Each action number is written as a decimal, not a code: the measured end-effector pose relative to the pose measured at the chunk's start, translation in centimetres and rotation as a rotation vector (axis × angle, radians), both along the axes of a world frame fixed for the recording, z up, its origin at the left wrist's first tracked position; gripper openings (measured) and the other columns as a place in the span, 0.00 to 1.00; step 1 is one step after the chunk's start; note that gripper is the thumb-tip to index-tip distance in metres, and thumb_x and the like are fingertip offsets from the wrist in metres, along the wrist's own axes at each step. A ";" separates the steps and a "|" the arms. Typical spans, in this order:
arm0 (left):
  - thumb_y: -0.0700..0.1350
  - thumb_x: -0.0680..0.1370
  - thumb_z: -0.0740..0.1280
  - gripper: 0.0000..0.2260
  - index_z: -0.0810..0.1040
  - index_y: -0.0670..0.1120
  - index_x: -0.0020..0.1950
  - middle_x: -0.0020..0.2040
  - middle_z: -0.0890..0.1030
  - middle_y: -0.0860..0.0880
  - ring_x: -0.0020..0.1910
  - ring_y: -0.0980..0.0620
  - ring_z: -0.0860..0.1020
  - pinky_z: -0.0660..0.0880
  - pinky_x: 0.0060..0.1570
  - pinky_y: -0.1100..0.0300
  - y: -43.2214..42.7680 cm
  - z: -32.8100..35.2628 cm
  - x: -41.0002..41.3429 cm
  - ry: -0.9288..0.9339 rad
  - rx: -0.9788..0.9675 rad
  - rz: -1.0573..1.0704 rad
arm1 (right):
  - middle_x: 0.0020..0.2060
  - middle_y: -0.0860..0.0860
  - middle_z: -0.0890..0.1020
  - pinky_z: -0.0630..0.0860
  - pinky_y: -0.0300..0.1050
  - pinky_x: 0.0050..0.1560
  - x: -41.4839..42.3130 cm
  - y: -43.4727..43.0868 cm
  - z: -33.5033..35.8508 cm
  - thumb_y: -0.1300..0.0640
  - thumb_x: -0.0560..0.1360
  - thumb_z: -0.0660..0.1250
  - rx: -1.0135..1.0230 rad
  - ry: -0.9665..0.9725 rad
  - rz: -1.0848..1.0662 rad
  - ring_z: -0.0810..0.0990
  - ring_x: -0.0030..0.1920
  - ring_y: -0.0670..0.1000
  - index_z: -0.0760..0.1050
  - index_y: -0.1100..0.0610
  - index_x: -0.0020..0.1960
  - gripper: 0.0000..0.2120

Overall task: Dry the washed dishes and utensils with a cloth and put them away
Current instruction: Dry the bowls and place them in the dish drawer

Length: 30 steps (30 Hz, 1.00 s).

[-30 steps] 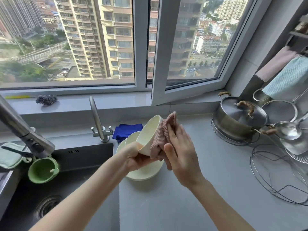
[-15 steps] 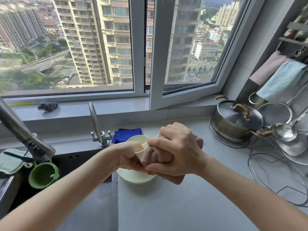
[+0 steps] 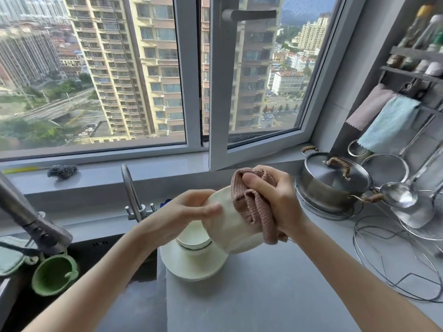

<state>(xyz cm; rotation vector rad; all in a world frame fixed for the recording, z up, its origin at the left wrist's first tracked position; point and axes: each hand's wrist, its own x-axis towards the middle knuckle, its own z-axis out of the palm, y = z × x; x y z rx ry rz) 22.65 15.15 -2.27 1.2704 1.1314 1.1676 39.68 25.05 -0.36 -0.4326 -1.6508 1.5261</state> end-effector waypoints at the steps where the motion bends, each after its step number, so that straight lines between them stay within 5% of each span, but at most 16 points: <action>1: 0.60 0.66 0.74 0.31 0.78 0.34 0.53 0.48 0.78 0.39 0.46 0.48 0.75 0.70 0.46 0.58 0.0 0.2 -0.1 -0.014 0.001 -0.026 | 0.25 0.45 0.75 0.70 0.34 0.30 -0.2 0.1 -0.1 0.58 0.70 0.68 -0.051 0.009 0.001 0.73 0.27 0.43 0.75 0.59 0.35 0.08; 5: 0.48 0.68 0.73 0.19 0.81 0.34 0.51 0.45 0.82 0.39 0.41 0.47 0.80 0.75 0.40 0.60 0.4 -0.3 1.2 -0.256 -0.087 0.106 | 0.33 0.47 0.82 0.77 0.42 0.42 -0.7 0.9 -1.0 0.50 0.69 0.70 -0.101 -0.098 -0.117 0.80 0.37 0.47 0.80 0.54 0.40 0.07; 10: 0.35 0.64 0.68 0.05 0.81 0.38 0.39 0.33 0.81 0.44 0.31 0.49 0.79 0.75 0.30 0.64 1.7 -1.3 2.6 -0.337 -0.090 0.378 | 0.62 0.45 0.77 0.72 0.45 0.61 -1.3 -2.3 -3.7 0.36 0.73 0.56 0.541 -0.615 -0.426 0.75 0.62 0.49 0.76 0.45 0.61 0.23; 14: 0.36 0.65 0.64 0.09 0.79 0.35 0.43 0.32 0.79 0.44 0.28 0.49 0.76 0.73 0.26 0.62 1.9 -1.3 2.9 -0.285 -0.010 0.418 | 0.67 0.51 0.73 0.73 0.48 0.60 -1.7 -2.5 -4.9 0.39 0.75 0.56 0.716 -0.570 -0.487 0.73 0.64 0.54 0.74 0.48 0.65 0.23; 19: 0.41 0.70 0.67 0.10 0.79 0.35 0.45 0.35 0.80 0.44 0.33 0.51 0.77 0.74 0.33 0.64 2.0 -0.7 2.4 -0.255 0.120 0.359 | 0.57 0.43 0.80 0.72 0.45 0.64 -1.9 1.0 -2.0 0.39 0.71 0.63 0.181 -0.394 -0.192 0.77 0.59 0.44 0.77 0.43 0.58 0.18; 22: 0.45 0.70 0.71 0.13 0.81 0.36 0.46 0.39 0.81 0.43 0.37 0.50 0.78 0.75 0.36 0.64 1.9 -0.6 1.7 -0.285 0.131 0.300 | 0.45 0.50 0.83 0.75 0.51 0.57 -2.2 3.6 -1.5 0.45 0.72 0.67 -0.317 -0.213 0.017 0.79 0.51 0.53 0.80 0.51 0.52 0.14; 25: 0.54 0.61 0.79 0.28 0.80 0.34 0.50 0.42 0.80 0.41 0.40 0.48 0.78 0.75 0.38 0.62 2.0 -1.2 1.3 -0.354 0.105 0.257 | 0.43 0.57 0.81 0.73 0.50 0.55 -1.7 4.2 -1.4 0.46 0.72 0.68 -0.658 -0.225 0.227 0.78 0.48 0.58 0.79 0.59 0.50 0.17; 30: 0.55 0.62 0.78 0.29 0.81 0.38 0.55 0.50 0.80 0.39 0.48 0.44 0.77 0.74 0.46 0.55 1.5 -2.6 0.3 -0.405 -0.005 0.123 | 0.37 0.57 0.78 0.75 0.48 0.43 -1.6 3.5 -1.9 0.51 0.65 0.73 -0.478 -0.086 0.018 0.76 0.40 0.56 0.76 0.60 0.45 0.16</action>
